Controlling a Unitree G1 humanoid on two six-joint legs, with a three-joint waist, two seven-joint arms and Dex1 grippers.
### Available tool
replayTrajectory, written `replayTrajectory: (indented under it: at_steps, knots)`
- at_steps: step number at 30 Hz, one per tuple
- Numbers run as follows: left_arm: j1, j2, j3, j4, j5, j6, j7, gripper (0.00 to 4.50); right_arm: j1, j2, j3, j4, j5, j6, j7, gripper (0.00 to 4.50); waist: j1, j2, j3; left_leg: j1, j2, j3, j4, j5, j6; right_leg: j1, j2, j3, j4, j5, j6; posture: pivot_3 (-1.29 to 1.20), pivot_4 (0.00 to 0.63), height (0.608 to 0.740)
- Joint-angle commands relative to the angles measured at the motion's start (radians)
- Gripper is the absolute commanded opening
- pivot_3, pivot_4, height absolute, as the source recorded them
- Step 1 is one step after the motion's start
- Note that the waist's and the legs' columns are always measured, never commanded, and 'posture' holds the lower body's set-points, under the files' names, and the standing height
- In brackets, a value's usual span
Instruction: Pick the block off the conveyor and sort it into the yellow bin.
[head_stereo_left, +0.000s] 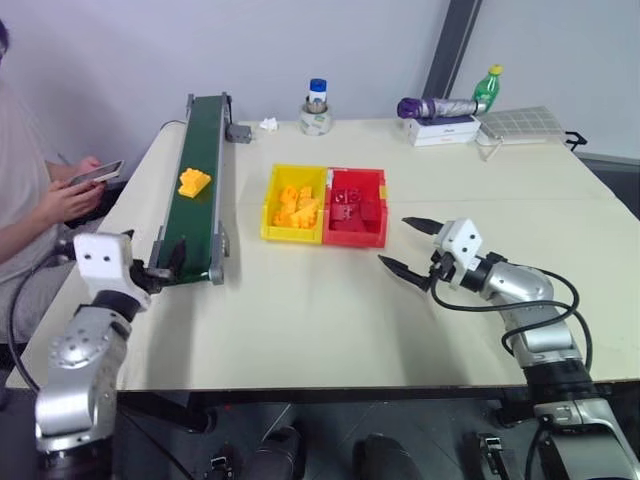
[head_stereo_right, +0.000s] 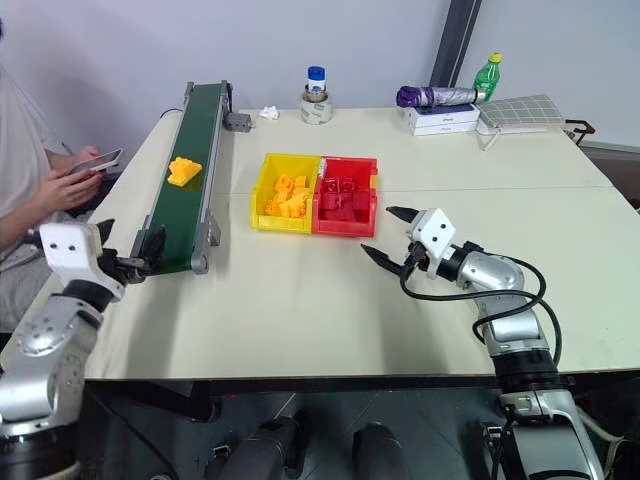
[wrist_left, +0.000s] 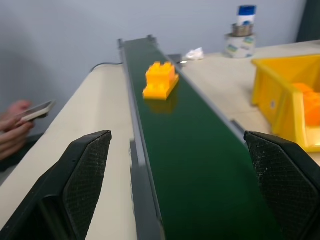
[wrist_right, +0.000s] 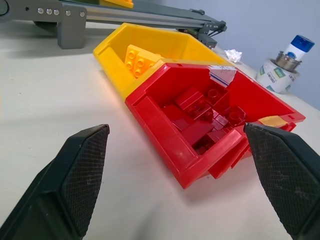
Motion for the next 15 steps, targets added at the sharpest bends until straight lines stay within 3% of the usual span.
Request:
replayTrajectory:
  at_steps: [1, 7, 15]
  knots:
    - [-0.082, 0.111, 0.035, 0.119, -0.043, 0.017, -0.114, 4.48, -0.017, 0.005, -0.013, -0.019, 0.007, -0.016, -0.004, 4.50, 0.000, 0.000, 0.000, 0.000, 0.000, 0.000, -0.001, 0.000, 0.000, -0.001, 0.000, 0.000, 0.000, 0.000, 0.000, 0.00, 0.150, 0.740]
    - [-0.227, 0.219, -0.036, 0.356, -0.034, -0.033, -0.289, 4.48, -0.018, 0.008, -0.012, -0.025, 0.008, -0.011, -0.005, 4.50, 0.001, 0.000, 0.000, 0.000, 0.000, 0.000, -0.004, 0.000, 0.000, -0.006, 0.000, 0.001, -0.001, 0.000, 0.000, 0.00, 0.150, 0.740]
    - [-0.416, 0.216, -0.109, 0.624, 0.018, -0.121, -0.372, 4.48, -0.002, 0.005, -0.016, -0.053, 0.009, 0.003, -0.012, 4.50, -0.002, 0.000, 0.000, 0.000, 0.000, 0.000, -0.005, 0.000, 0.000, -0.006, 0.000, 0.001, -0.001, 0.002, 0.003, 0.00, 0.150, 0.740]
